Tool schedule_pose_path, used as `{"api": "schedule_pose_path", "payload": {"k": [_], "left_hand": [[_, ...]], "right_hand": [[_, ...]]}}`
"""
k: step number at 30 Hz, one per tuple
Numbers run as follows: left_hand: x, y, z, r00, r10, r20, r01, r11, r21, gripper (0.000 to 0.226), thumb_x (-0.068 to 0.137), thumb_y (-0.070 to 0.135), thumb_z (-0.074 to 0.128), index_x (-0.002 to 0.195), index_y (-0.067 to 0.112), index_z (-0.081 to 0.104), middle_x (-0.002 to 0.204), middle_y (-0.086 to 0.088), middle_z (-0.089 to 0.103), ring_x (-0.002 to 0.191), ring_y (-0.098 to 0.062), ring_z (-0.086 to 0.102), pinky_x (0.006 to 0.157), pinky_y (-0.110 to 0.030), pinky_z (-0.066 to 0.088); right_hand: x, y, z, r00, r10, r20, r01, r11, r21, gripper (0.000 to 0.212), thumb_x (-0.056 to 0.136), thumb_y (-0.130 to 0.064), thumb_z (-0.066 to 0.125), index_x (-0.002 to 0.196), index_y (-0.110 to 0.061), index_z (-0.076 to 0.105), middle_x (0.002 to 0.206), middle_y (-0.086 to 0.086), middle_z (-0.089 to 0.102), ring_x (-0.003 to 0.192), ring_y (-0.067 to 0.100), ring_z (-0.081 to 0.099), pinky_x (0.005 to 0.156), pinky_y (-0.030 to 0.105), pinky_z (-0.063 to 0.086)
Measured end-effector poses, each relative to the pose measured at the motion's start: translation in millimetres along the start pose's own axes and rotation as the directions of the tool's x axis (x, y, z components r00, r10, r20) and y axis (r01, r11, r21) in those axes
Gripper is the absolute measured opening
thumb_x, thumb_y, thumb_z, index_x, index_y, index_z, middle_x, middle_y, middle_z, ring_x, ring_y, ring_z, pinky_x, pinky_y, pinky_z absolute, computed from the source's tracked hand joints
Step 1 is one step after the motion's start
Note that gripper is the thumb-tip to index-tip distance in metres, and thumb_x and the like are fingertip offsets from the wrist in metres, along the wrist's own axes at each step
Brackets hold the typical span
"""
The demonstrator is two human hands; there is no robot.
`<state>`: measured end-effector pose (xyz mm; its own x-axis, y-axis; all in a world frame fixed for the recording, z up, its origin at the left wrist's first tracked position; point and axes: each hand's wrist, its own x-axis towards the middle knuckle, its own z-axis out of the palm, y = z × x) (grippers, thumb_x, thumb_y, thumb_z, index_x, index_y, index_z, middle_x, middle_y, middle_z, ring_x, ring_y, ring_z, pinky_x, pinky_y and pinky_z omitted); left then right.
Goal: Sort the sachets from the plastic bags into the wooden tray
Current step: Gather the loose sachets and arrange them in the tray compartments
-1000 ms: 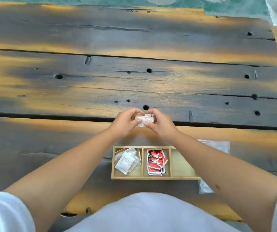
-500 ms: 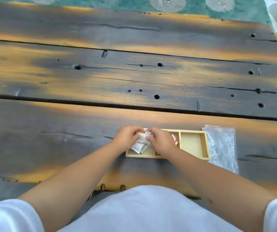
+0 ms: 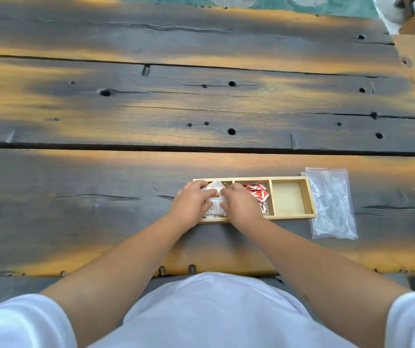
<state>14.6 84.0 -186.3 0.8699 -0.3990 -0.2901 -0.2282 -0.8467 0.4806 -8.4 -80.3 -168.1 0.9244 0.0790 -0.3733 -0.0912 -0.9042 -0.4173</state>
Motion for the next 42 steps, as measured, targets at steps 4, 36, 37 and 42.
{"api": "schedule_pose_path", "payload": {"k": [4,36,37,42], "left_hand": [[-8,0,3,0.999,0.043,0.032,-0.046,0.993,0.111,0.044,0.097,0.032,0.054,0.14,0.033,0.048,0.157,0.001,0.03,0.142,-0.022,0.024,0.107,-0.043,0.03],[-22,38,-8,0.998,-0.067,-0.008,0.067,0.966,0.248,0.07,0.087,0.054,0.048,0.149,0.028,0.025,0.159,-0.004,0.024,0.145,-0.025,0.023,0.109,-0.047,0.03],[-22,44,-7,0.997,-0.073,-0.021,0.076,0.963,0.257,0.071,0.088,0.056,0.047,0.149,0.028,0.025,0.159,-0.004,0.022,0.146,-0.024,0.02,0.11,-0.047,0.029],[-10,84,-5,0.995,-0.063,-0.072,0.079,0.967,0.244,0.07,0.088,0.06,0.045,0.148,0.027,0.03,0.161,-0.005,0.019,0.148,-0.024,0.016,0.113,-0.047,0.024]], "right_hand": [[-7,-1,5,0.999,0.002,-0.042,-0.003,1.0,-0.012,0.03,0.091,-0.019,0.061,0.119,-0.015,0.048,0.112,0.006,0.063,0.102,0.03,0.06,0.076,0.042,0.051],[-38,31,-23,0.998,-0.061,0.021,0.063,0.994,-0.093,0.053,0.097,-0.032,0.047,0.148,-0.031,0.032,0.148,-0.006,0.044,0.128,0.023,0.052,0.091,0.042,0.05],[-42,36,-27,0.998,-0.068,0.015,0.069,0.994,-0.09,0.052,0.097,-0.033,0.046,0.147,-0.032,0.033,0.148,-0.007,0.044,0.127,0.023,0.052,0.09,0.041,0.05],[-58,72,-51,0.978,-0.172,-0.122,0.156,0.979,-0.13,0.045,0.093,-0.033,0.052,0.138,-0.028,0.048,0.137,-0.006,0.056,0.121,0.025,0.052,0.095,0.038,0.047]]}}
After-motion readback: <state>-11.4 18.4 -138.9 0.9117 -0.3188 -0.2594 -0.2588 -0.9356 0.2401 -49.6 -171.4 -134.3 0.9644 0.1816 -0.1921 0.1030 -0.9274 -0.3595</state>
